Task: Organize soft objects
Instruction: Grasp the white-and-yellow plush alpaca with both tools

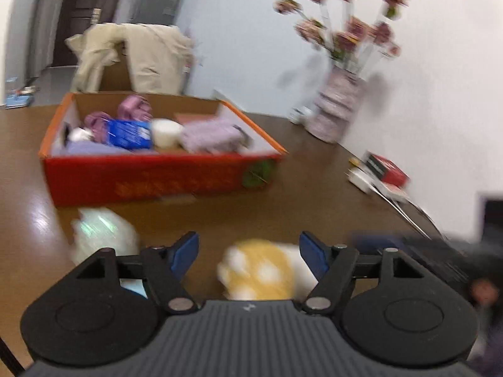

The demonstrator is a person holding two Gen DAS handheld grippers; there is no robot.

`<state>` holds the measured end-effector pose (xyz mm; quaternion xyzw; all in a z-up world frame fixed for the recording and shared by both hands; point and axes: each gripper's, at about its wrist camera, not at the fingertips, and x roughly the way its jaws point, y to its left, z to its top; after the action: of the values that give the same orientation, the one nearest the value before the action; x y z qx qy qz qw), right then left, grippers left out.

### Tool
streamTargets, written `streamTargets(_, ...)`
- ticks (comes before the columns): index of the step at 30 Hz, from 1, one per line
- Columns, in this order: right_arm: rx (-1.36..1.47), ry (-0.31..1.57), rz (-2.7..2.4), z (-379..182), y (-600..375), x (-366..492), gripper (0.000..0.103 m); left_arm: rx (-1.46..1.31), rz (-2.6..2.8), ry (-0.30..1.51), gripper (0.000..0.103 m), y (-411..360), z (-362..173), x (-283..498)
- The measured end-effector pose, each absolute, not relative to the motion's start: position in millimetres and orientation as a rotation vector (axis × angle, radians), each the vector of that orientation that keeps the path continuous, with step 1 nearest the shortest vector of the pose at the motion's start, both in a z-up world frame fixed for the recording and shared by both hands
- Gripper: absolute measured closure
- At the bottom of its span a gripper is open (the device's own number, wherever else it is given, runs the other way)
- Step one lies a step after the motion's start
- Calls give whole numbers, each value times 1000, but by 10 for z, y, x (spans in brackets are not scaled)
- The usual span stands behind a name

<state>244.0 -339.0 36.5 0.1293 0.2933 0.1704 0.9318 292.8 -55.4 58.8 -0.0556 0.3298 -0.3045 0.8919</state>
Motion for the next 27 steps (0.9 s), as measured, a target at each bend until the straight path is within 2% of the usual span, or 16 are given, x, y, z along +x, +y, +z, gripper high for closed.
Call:
streamTargets(2,232,589,336,319,-3340,2577,70,-79,-640,706,30,-670,519,2783)
streamTargets(5,285,601,454,186,-3243,2754,53,6,-636,703,31,-801,363,2630)
streamTargets(8,282,667,484,98,-3151,2754,56,82,-580,693,40,-797,279,2613)
streamTargets(11,302,694,529,87,-3098,2476,59,81,-492,690,43,-642,243,2661)
streamTargets(16,334,709,486,4,-3089,2243,58,11,-523,705,44,-553,236,2737)
streamTargets(18,338,700,485,-4,-3088,2241,55,9,-532,727,49,-591,205,2740)
streamTargets(22,325,652,374,-3,-3130,2325,54,-23,-628,756,46,-708,301,2565)
streamTargets(24,342,643,368,-19,-3164,2413,54,-46,-763,756,36,-775,340,2434)
streamTargets(27,340,602,340,30,-3207,2405,54,-37,-834,736,36,-810,389,2353)
